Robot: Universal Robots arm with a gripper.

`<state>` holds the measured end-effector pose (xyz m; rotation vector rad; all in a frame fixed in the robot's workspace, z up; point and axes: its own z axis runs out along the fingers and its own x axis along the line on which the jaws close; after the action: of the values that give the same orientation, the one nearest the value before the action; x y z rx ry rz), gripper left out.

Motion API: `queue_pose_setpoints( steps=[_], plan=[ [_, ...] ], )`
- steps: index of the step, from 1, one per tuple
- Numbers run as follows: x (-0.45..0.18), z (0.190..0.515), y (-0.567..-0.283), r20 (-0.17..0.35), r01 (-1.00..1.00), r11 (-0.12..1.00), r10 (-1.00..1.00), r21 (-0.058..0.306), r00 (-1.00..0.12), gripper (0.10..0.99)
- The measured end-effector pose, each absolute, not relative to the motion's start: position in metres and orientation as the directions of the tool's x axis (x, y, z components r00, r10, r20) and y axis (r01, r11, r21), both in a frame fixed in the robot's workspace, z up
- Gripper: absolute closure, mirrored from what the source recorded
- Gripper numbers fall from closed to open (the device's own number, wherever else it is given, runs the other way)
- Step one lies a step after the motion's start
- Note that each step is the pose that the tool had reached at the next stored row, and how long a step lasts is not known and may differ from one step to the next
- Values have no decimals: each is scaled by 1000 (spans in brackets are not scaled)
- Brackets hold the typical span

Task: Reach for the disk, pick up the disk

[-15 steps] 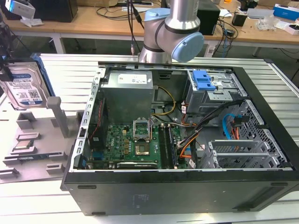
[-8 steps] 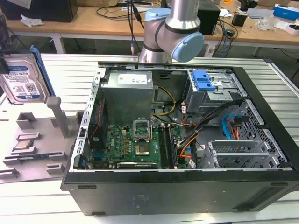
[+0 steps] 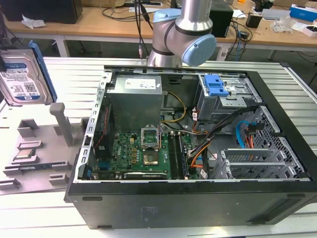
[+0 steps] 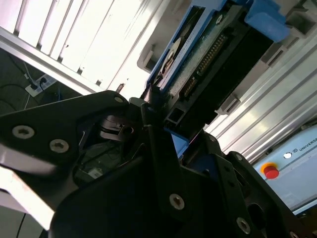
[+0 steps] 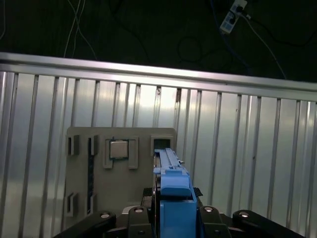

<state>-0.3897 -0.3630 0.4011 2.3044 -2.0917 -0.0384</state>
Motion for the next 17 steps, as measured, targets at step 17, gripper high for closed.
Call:
queue_pose_setpoints(
  steps=[17],
  plan=[
    [-388, 449, -362, 1, -995, -97, -995, 38, 97, 718]
  ],
)
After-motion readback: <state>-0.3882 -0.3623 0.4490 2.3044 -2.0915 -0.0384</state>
